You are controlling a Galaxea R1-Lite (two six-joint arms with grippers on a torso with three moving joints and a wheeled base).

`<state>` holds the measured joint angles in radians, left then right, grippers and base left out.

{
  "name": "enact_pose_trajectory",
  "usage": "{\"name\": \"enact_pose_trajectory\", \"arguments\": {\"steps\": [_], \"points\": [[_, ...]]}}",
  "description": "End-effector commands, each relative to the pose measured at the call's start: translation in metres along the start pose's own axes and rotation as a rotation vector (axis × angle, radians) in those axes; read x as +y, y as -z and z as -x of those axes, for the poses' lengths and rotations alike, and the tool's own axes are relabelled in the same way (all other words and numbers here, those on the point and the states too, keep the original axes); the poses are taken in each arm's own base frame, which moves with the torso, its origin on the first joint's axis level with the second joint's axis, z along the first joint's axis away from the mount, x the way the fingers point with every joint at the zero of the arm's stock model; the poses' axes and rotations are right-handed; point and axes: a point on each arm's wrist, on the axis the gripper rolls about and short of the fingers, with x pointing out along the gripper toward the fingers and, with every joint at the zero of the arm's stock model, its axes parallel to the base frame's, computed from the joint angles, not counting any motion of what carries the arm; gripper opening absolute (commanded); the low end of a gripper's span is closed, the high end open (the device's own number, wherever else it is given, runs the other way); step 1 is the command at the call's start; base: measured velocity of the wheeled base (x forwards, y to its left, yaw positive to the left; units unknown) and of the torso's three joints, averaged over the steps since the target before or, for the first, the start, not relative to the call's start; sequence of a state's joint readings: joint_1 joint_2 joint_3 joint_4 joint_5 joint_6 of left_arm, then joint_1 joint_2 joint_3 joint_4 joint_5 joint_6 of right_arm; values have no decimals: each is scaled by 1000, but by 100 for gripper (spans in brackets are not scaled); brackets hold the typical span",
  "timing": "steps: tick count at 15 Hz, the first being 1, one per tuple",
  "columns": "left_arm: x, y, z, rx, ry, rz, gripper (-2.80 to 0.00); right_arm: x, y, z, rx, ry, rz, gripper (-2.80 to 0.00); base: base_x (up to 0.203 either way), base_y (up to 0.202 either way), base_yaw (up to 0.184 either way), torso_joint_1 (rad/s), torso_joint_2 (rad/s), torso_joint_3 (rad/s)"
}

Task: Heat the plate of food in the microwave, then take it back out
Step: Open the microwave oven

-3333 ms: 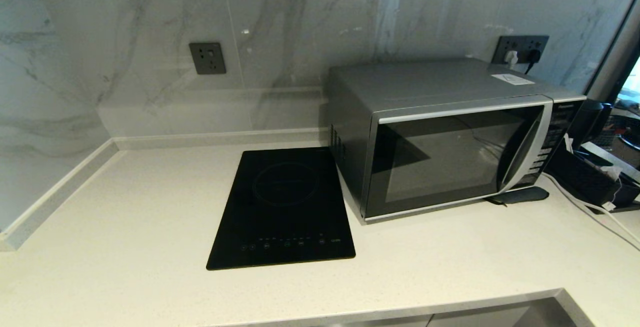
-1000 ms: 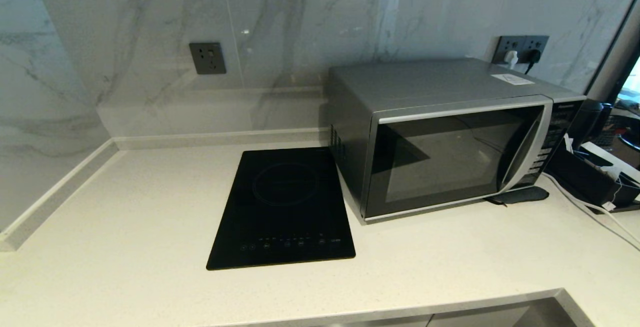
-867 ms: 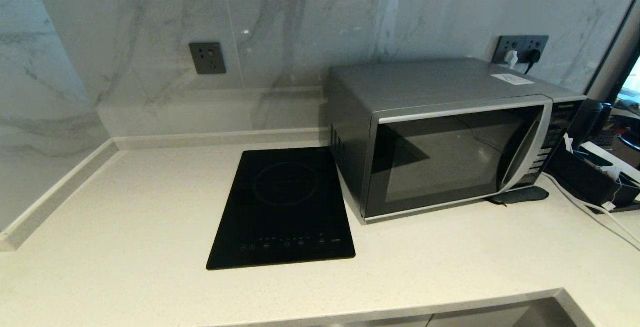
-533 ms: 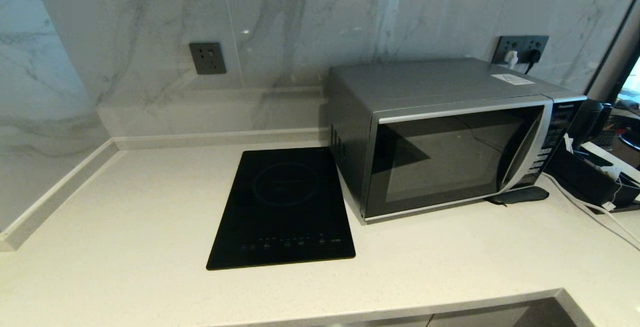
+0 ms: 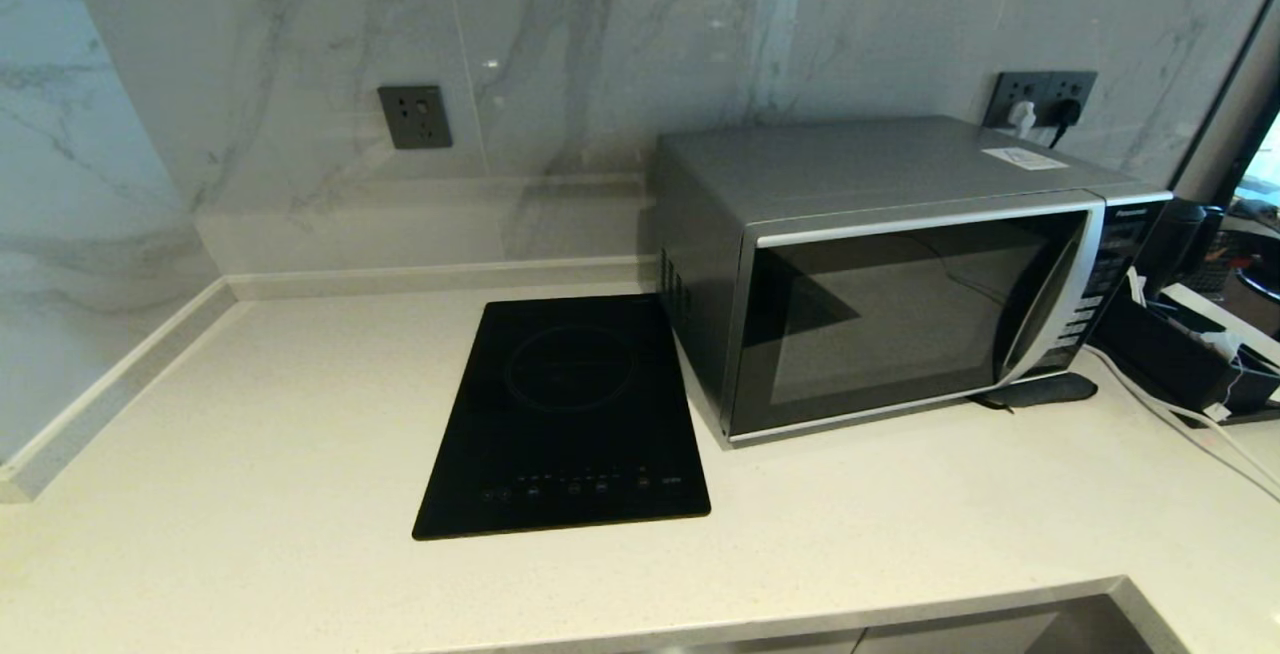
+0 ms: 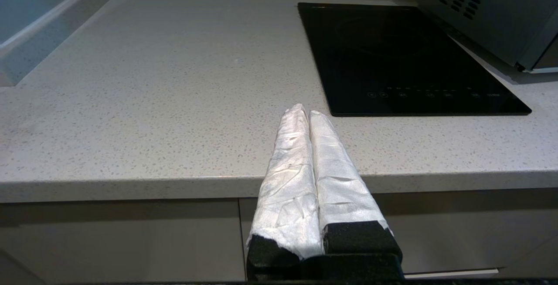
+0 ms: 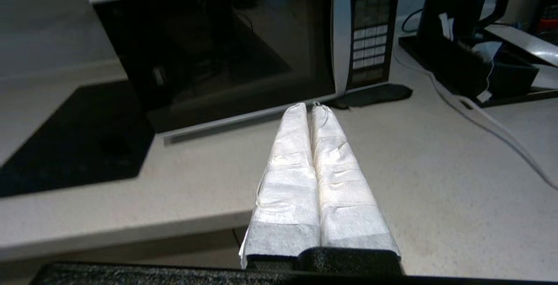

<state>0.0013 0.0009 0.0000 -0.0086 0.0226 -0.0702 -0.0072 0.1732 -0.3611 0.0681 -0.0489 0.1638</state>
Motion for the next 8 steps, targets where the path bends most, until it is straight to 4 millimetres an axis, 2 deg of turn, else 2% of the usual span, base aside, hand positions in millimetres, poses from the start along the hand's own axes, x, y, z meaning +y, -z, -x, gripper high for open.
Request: {"name": "enact_pose_trajectory", "arguments": {"steps": [1,3,4,8], "points": [[0,0,0,0,-1,0,-280,10,-55,-47,90,78,-34,-280,0,0,0,0,0,0],[0,0,0,0,-1,0,-280,14,-80,-84,133,164,-34,-280,0,0,0,0,0,0],[0,0,0,0,-1,0,-280,15,-83,-104,176,211,-4,-280,0,0,0,0,0,0],[0,0,0,0,-1,0,-280,12,-67,-182,307,379,133,-280,0,0,0,0,0,0]]}}
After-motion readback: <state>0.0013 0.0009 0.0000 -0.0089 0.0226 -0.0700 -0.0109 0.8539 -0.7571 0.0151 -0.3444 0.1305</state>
